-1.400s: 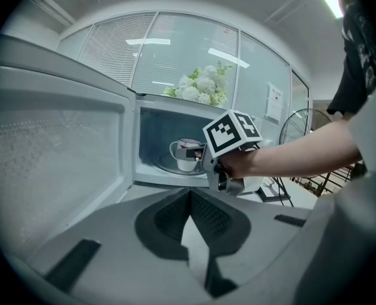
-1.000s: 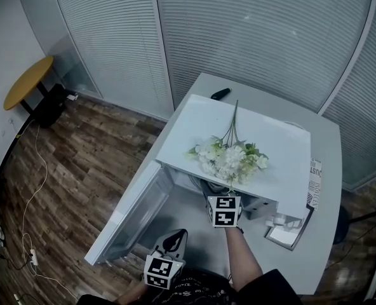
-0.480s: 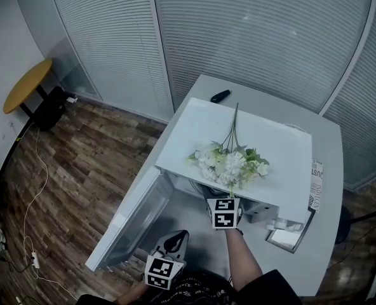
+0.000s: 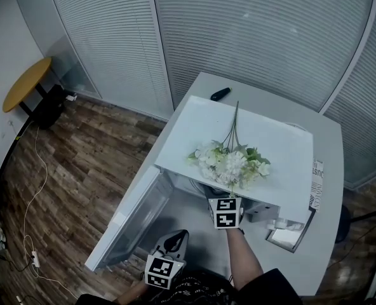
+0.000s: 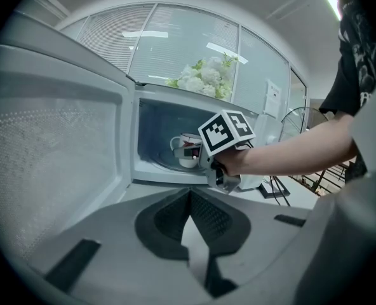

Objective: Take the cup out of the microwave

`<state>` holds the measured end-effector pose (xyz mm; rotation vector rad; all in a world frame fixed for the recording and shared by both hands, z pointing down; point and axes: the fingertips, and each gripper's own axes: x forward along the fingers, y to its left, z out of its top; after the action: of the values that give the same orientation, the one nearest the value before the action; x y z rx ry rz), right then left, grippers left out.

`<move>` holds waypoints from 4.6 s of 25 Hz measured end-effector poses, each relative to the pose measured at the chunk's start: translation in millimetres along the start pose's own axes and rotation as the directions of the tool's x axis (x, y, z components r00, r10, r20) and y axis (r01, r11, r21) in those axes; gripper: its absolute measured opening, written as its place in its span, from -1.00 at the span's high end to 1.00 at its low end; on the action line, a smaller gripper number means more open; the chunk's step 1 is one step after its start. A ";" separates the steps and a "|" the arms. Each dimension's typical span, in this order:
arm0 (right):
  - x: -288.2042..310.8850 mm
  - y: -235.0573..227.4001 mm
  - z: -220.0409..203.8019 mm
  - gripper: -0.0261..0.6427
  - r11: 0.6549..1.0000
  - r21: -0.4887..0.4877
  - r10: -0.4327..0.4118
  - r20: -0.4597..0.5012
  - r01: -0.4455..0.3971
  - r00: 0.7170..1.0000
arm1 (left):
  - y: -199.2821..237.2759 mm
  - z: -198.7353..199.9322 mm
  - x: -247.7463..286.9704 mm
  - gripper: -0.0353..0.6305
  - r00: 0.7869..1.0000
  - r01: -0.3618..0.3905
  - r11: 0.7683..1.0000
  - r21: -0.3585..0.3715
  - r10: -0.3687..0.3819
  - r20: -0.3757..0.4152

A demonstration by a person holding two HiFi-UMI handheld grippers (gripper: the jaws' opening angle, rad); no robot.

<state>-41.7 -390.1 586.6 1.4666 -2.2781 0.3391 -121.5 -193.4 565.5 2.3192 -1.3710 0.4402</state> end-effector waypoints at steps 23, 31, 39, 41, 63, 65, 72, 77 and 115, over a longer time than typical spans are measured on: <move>-15.7 3.0 0.6 -0.28 1.000 0.003 0.007 0.064 -0.007 0.998 | 1.9 -1.9 -3.2 0.88 1.000 -0.017 1.000 -0.001 0.017 0.003; -28.4 11.2 -7.9 -0.28 0.999 0.010 0.030 0.052 -0.031 0.998 | 4.0 -3.3 -4.5 0.88 1.000 -0.025 1.000 -0.011 0.025 0.004; -43.8 13.6 -10.8 -0.28 0.999 -0.006 0.037 0.059 -0.037 0.998 | 1.4 -7.9 -7.9 0.88 0.999 -0.033 0.999 -0.016 0.033 0.005; -47.5 14.5 -11.5 -0.28 0.999 -0.005 0.037 0.059 -0.037 0.998 | 1.1 -7.4 -9.0 0.88 0.999 -0.035 0.999 -0.016 0.035 0.010; -99.8 40.0 -29.2 -0.28 0.998 -0.014 0.066 0.050 -0.066 0.997 | -7.1 -5.0 -13.8 0.88 0.999 -0.016 0.999 -0.031 0.017 0.048; -105.2 40.3 -31.9 -0.28 0.998 -0.008 0.060 0.049 -0.060 0.997 | -9.0 -4.3 -12.8 0.88 0.999 -0.008 1.000 -0.027 0.009 0.049; -124.7 40.9 -41.0 -0.28 0.999 0.014 0.041 0.046 -0.042 0.998 | -16.1 -3.7 -9.7 0.88 0.998 0.021 1.000 -0.023 -0.020 0.055; -140.3 40.3 -45.7 -0.28 0.999 0.031 0.014 0.051 -0.016 0.999 | -19.6 -4.4 -6.2 0.88 0.998 0.033 0.999 -0.006 -0.032 0.059; -240.5 -6.7 -67.4 -0.28 0.970 0.149 -0.204 0.073 0.192 0.976 | -49.2 30.4 13.1 0.88 0.987 0.070 0.993 0.094 -0.083 0.138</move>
<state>65.8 -170.4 535.3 1.7968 -2.1871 0.3890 -70.1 -197.1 536.1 2.5085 -1.3450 0.3244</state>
